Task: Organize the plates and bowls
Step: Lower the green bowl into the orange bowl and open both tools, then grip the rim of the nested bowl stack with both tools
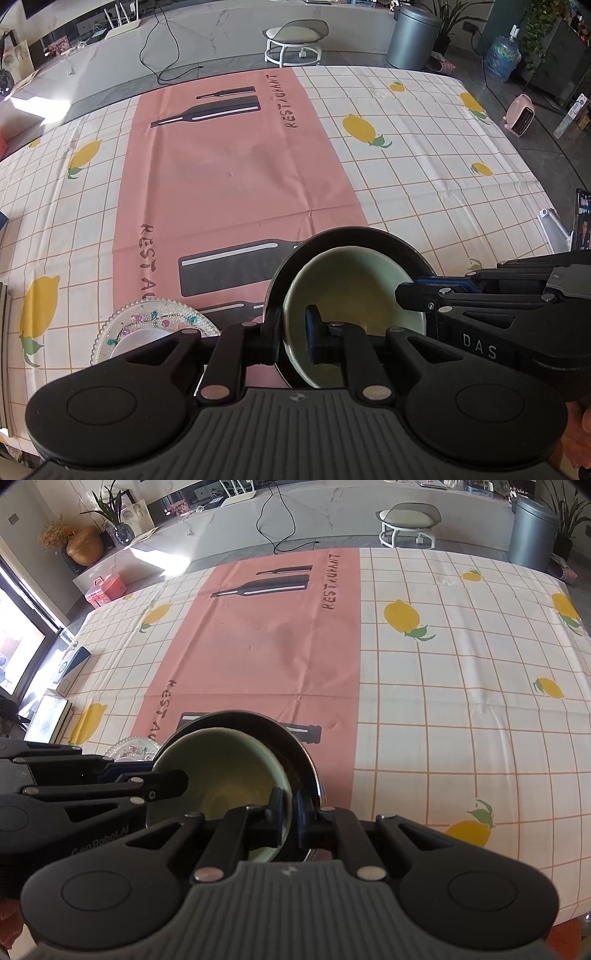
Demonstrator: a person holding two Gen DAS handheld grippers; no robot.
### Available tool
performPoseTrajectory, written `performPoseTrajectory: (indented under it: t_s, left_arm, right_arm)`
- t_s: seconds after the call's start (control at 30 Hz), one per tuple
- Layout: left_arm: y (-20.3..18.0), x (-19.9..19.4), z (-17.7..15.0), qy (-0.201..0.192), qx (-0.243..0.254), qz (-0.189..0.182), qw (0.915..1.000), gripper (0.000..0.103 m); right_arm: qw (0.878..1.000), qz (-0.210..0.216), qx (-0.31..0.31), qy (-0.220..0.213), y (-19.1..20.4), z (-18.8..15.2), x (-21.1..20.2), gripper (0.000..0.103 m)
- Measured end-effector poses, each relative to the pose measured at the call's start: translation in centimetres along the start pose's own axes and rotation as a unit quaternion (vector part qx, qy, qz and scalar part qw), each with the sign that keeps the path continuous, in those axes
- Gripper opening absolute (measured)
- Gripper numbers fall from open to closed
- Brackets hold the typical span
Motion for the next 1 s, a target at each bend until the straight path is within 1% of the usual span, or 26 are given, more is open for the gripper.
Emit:
performPoseTrajectory:
  t_s: [0.07, 0.2, 0.27, 0.33, 0.4, 0.43, 0.47, 0.5, 0.57, 0.63, 0.7, 0.73, 0.8, 0.87, 0.9, 1.0]
  left_arm:
    - [0.0, 0.0, -0.1, 0.000, -0.003, -0.004, 1.0000, 0.014]
    - [0.1, -0.2, -0.1, -0.003, -0.003, -0.005, 1.0000, 0.014]
    - [0.1, -0.7, 0.3, -0.012, -0.001, -0.003, 0.9999, 0.023]
    - [0.0, -1.2, 0.6, -0.021, 0.000, -0.004, 0.9998, 0.027]
    - [0.0, -1.9, 1.0, -0.031, 0.002, -0.003, 0.9995, 0.030]
    - [0.0, -2.3, 1.2, -0.038, 0.003, -0.004, 0.9993, 0.033]
    - [0.0, -2.6, 1.3, -0.044, 0.003, -0.006, 0.9990, 0.038]
    - [0.0, -3.2, 1.5, -0.054, 0.003, -0.008, 0.9985, 0.041]
    - [0.1, -4.1, 1.9, -0.074, 0.007, -0.004, 0.9972, 0.052]
    - [0.3, -4.9, 2.1, -0.094, 0.012, 0.002, 0.9955, 0.058]
    - [0.8, -5.5, 2.2, -0.109, 0.008, 0.004, 0.9940, 0.063]
    - [1.1, -5.7, 2.1, -0.115, 0.000, 0.002, 0.9934, 0.067]
    - [2.0, -5.9, 1.9, -0.124, -0.025, -0.003, 0.9920, 0.071]
    - [2.9, -5.7, 1.5, -0.130, -0.055, -0.010, 0.9900, 0.078]
    - [3.4, -5.5, 1.1, -0.132, -0.072, -0.016, 0.9885, 0.078]
    - [4.6, -4.4, -0.3, -0.127, -0.122, -0.033, 0.9838, 0.079]
  right_arm:
    - [1.000, -0.004, -0.002, -0.003, 0.0, 0.0, -0.1, 0.010]
    - [1.000, -0.001, -0.002, -0.007, 0.0, 0.2, -0.4, 0.010]
    - [1.000, 0.001, -0.001, -0.010, 0.0, 0.3, -0.6, 0.010]
    - [1.000, 0.005, -0.001, -0.015, 0.0, 0.5, -0.9, 0.011]
    - [1.000, 0.010, 0.000, -0.020, 0.2, 0.7, -1.2, 0.018]
    - [1.000, 0.014, 0.000, -0.023, 0.3, 0.8, -1.5, 0.020]
    - [0.999, 0.017, 0.000, -0.027, 0.4, 0.9, -1.8, 0.024]
    - [0.999, 0.020, 0.000, -0.033, 0.5, 1.0, -2.2, 0.028]
    - [0.999, 0.030, 0.003, -0.045, 0.6, 1.4, -3.0, 0.030]
    - [0.997, 0.039, 0.011, -0.060, 0.6, 1.8, -3.9, 0.035]
    - [0.996, 0.048, 0.026, -0.074, 0.2, 2.2, -4.7, 0.044]
    - [0.995, 0.048, 0.034, -0.079, -0.1, 2.3, -5.0, 0.046]
    - [0.994, 0.046, 0.053, -0.088, -0.7, 2.5, -5.2, 0.055]
    - [0.992, 0.045, 0.074, -0.094, -1.4, 2.4, -5.2, 0.062]
    - [0.991, 0.045, 0.086, -0.094, -1.9, 2.2, -5.0, 0.064]
    - [0.988, 0.047, 0.120, -0.082, -2.9, 1.4, -3.9, 0.064]
Point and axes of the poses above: each gripper's, at about its wrist camera, not at the fingertips, and x roughly the way its jaws point, y to its left, z to its top, the point moved 8 cm from there along x, roughly the way its jaws point, and after that the axes turned 11 degrees about x, right-handed, at the moved point
